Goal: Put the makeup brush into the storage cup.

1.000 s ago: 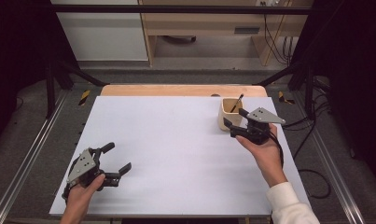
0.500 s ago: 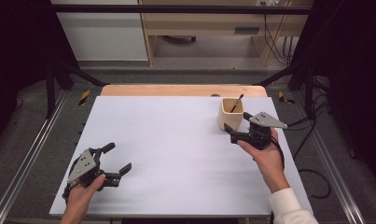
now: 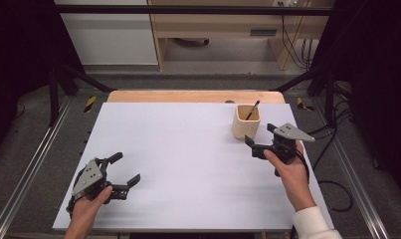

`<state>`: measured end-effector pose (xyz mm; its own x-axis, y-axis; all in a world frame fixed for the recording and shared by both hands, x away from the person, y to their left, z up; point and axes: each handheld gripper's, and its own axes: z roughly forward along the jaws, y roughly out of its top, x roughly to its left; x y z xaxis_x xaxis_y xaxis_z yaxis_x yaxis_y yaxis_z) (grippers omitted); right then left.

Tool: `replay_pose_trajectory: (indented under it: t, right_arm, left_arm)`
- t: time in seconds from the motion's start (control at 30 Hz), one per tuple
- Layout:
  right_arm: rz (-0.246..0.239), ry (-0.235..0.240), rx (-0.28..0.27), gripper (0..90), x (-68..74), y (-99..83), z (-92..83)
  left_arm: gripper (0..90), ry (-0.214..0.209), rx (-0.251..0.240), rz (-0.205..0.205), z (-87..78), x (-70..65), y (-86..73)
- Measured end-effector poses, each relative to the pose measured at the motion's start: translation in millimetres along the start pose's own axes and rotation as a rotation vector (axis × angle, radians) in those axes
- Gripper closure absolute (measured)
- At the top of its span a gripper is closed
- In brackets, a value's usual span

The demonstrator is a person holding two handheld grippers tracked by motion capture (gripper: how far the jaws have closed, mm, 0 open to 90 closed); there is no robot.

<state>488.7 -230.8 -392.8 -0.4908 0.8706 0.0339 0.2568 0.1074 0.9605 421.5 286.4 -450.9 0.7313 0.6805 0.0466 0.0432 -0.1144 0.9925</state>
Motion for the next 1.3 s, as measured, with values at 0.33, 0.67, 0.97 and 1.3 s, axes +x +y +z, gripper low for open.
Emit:
replay_pose_trajectory:
  t: [0.33,0.67,0.97,1.3]
  right_arm:
    - [0.026,-0.020,-0.017,5.6,-8.0,-5.7,-11.1]
    - [0.040,-0.030,-0.020,6.2,-12.0,-10.6,-18.3]
    - [0.036,-0.037,-0.028,6.3,-15.0,-14.0,-27.6]
    - [0.039,-0.038,-0.026,7.3,-17.4,-23.6,-37.9]
  left_arm:
    - [1.6,0.002,0.002,0.002,-0.7,0.5,0.0]
    - [1.6,0.001,0.000,0.001,-1.0,0.2,0.2]
    - [1.6,0.002,0.002,0.004,-1.6,0.4,0.4]
    - [1.6,0.001,0.001,0.003,-1.3,-0.3,0.4]
